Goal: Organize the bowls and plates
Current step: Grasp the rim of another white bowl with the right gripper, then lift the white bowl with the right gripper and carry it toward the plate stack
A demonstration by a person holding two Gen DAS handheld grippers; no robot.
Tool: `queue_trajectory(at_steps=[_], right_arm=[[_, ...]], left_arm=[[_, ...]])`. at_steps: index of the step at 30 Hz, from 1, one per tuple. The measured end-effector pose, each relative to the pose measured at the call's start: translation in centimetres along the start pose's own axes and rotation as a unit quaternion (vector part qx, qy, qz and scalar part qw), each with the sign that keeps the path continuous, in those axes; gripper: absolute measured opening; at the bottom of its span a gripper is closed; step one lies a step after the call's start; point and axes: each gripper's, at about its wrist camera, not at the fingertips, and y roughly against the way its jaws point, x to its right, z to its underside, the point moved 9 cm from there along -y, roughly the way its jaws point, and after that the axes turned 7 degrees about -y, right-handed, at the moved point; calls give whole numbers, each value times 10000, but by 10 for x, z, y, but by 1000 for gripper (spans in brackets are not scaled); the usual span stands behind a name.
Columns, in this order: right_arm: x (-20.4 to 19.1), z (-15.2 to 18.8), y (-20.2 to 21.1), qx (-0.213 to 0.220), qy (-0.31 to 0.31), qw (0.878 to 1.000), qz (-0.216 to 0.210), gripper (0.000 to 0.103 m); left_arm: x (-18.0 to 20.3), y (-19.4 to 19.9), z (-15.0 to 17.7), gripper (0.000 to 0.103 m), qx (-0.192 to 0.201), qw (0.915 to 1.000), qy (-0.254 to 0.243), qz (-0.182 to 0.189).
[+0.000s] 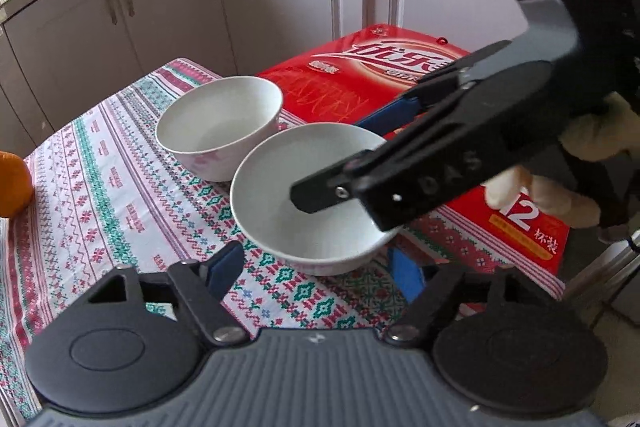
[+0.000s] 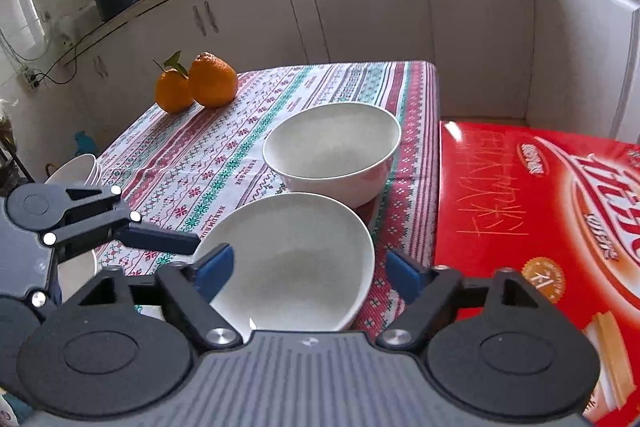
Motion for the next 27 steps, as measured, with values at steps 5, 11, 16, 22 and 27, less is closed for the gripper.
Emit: queue_trajectory(at_steps=[5, 11, 16, 22, 27], right_arm=[[2, -2, -5, -56, -121, 9997, -195, 75], [3, -5, -6, -117, -199, 9990, -370, 74], [5, -6, -7, -169, -272, 9986, -414, 73], [2, -5, -6, -205, -289, 9987, -353, 73], [-5, -6, 1, -188, -257, 9990, -311, 73]], left_arm=[[0, -3, 0, 73, -19, 10000, 54, 50], [0, -4, -2, 73, -7, 10000, 47, 74], [0, -4, -1, 73, -3, 10000, 27, 80], [1, -1, -2, 73, 6, 9999, 3, 106], [2, 9, -2, 73, 71, 9999, -45, 125]])
